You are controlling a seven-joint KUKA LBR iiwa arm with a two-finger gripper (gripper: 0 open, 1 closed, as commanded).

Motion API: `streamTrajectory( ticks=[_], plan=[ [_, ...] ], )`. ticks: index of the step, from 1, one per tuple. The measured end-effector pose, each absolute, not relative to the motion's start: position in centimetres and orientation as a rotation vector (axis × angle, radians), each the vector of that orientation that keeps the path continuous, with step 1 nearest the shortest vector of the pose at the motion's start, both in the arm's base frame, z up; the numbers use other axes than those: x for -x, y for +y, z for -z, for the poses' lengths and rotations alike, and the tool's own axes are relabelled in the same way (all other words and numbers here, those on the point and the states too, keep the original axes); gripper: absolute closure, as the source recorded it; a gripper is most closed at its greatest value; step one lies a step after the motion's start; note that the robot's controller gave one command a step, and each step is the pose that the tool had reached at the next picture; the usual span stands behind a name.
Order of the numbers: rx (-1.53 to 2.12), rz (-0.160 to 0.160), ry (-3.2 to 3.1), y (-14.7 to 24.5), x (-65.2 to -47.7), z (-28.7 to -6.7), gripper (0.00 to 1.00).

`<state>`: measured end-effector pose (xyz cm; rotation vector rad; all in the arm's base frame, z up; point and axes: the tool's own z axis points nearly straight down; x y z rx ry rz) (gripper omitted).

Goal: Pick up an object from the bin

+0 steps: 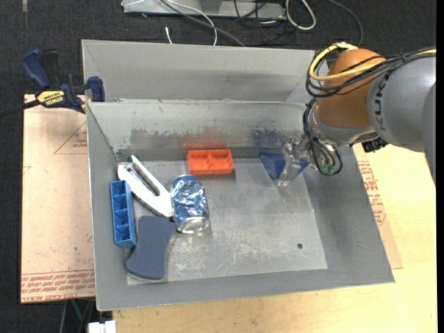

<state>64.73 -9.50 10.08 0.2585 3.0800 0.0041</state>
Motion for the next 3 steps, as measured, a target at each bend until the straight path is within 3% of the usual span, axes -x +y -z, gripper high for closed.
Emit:
streamTrajectory(
  ticks=[1,3],
  plan=[
    [-0.258,-0.006,3.082,-9.5,-64.6,-12.8,1.00],
    [-0.257,-0.006,3.081,-9.5,-64.7,-15.2,1.00]
  ],
)
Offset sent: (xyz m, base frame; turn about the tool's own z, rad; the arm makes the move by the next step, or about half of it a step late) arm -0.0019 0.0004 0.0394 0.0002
